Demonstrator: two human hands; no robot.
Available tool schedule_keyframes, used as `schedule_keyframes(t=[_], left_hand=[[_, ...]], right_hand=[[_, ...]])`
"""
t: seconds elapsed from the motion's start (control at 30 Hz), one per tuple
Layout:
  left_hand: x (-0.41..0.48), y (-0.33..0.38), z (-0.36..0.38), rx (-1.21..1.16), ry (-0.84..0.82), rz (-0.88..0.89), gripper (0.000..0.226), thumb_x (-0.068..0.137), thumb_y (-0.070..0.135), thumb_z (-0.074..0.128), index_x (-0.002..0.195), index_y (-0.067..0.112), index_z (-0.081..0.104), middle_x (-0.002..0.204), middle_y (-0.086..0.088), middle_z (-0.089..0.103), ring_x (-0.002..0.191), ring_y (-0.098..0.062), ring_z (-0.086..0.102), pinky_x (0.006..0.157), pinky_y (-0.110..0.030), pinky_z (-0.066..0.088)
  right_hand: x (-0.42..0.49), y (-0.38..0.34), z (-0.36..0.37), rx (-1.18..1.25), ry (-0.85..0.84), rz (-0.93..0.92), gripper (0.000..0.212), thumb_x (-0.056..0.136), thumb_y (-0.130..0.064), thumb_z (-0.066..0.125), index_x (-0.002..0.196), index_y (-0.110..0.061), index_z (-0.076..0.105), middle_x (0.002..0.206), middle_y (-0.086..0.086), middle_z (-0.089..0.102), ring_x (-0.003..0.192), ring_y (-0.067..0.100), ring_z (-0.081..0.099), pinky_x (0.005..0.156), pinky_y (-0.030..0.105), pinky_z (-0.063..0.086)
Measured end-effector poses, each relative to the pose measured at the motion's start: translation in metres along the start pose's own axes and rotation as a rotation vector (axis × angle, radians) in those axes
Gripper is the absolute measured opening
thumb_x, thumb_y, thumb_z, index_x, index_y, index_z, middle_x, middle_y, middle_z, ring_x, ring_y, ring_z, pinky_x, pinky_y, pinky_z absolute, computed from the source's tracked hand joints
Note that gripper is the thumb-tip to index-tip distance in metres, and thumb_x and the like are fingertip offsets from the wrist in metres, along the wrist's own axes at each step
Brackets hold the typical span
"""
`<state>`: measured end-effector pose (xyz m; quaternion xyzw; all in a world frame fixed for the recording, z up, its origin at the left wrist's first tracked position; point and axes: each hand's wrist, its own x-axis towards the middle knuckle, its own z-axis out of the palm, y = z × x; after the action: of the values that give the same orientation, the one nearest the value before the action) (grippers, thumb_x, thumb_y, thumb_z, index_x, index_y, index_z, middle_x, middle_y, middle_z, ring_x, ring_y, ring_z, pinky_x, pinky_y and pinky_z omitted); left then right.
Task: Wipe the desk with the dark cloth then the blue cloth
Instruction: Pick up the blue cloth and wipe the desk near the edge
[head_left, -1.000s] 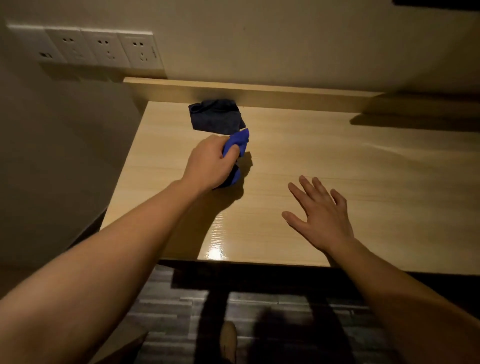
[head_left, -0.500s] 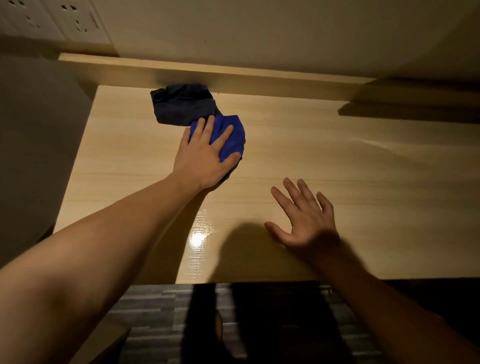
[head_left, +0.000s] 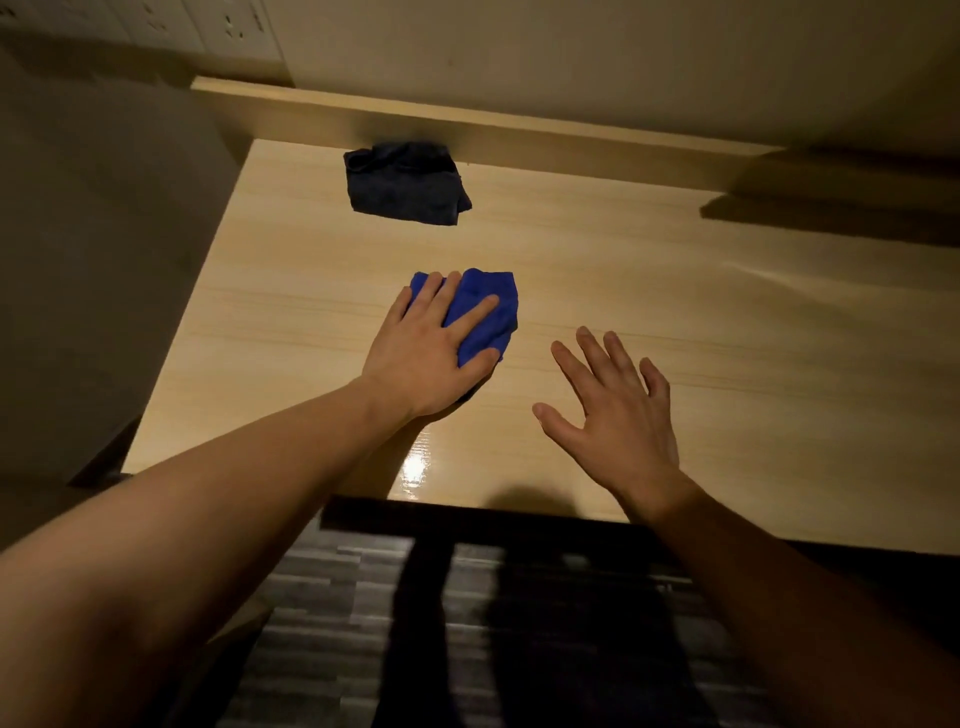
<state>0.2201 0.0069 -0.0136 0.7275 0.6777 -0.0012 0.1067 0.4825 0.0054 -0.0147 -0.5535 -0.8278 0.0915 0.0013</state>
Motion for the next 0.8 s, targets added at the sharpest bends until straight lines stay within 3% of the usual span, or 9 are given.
schedule_keyframes(t=[0.4, 0.5, 0.63, 0.67, 0.73, 0.8], left_hand=[[-0.097, 0.047, 0.018, -0.014, -0.019, -0.052, 0.073, 0.103, 0.067, 0.011, 0.17, 0.039, 0.005, 0.18, -0.004, 0.0, 0.166, -0.022, -0.003, 0.133, -0.043, -0.004], [-0.116, 0.059, 0.026, -0.062, 0.051, -0.056, 0.072, 0.105, 0.061, 0.021, 0.17, 0.03, 0.023, 0.178, -0.007, 0.016, 0.165, -0.026, 0.013, 0.131, -0.037, -0.003], [-0.137, 0.07, 0.04, -0.135, 0.202, -0.045, 0.061, 0.107, 0.05, 0.042, 0.157, 0.018, 0.053, 0.165, -0.012, 0.047, 0.153, -0.031, 0.043, 0.128, -0.038, 0.017], [-0.142, 0.074, 0.041, -0.169, 0.23, -0.046, 0.057, 0.107, 0.048, 0.044, 0.153, 0.018, 0.059, 0.159, -0.011, 0.055, 0.148, -0.03, 0.05, 0.125, -0.039, 0.027], [-0.144, 0.083, 0.033, -0.303, 0.27, -0.073, 0.048, 0.107, 0.045, 0.045, 0.14, 0.021, 0.069, 0.138, -0.004, 0.071, 0.123, -0.026, 0.066, 0.103, -0.035, 0.046], [-0.133, 0.088, 0.014, -0.474, 0.277, -0.128, 0.045, 0.106, 0.047, 0.043, 0.13, 0.024, 0.073, 0.119, 0.002, 0.075, 0.105, -0.021, 0.068, 0.083, -0.028, 0.044]], right_hand=[[-0.003, 0.0, 0.0, -0.001, -0.004, -0.019, 0.078, 0.095, -0.08, 0.02, 0.163, -0.043, 0.015, 0.174, -0.01, 0.005, 0.16, 0.016, -0.002, 0.124, 0.052, 0.007], [-0.003, 0.0, -0.001, -0.008, -0.004, -0.022, 0.079, 0.094, -0.081, 0.019, 0.163, -0.043, 0.016, 0.174, -0.009, 0.005, 0.161, 0.017, -0.001, 0.124, 0.052, 0.008], [-0.004, 0.001, -0.001, 0.007, -0.01, -0.027, 0.079, 0.094, -0.081, 0.019, 0.163, -0.043, 0.015, 0.174, -0.009, 0.005, 0.161, 0.017, -0.001, 0.124, 0.052, 0.007], [-0.004, 0.001, -0.001, 0.012, -0.012, -0.027, 0.079, 0.094, -0.081, 0.019, 0.164, -0.043, 0.015, 0.174, -0.009, 0.005, 0.161, 0.017, -0.002, 0.125, 0.052, 0.007], [-0.003, 0.001, -0.001, 0.019, -0.025, -0.028, 0.079, 0.094, -0.081, 0.019, 0.164, -0.043, 0.014, 0.174, -0.01, 0.004, 0.16, 0.016, -0.004, 0.125, 0.052, 0.006], [-0.003, 0.001, -0.003, 0.025, -0.03, -0.029, 0.079, 0.094, -0.081, 0.018, 0.164, -0.044, 0.013, 0.174, -0.011, 0.002, 0.16, 0.015, -0.005, 0.125, 0.051, 0.004]])
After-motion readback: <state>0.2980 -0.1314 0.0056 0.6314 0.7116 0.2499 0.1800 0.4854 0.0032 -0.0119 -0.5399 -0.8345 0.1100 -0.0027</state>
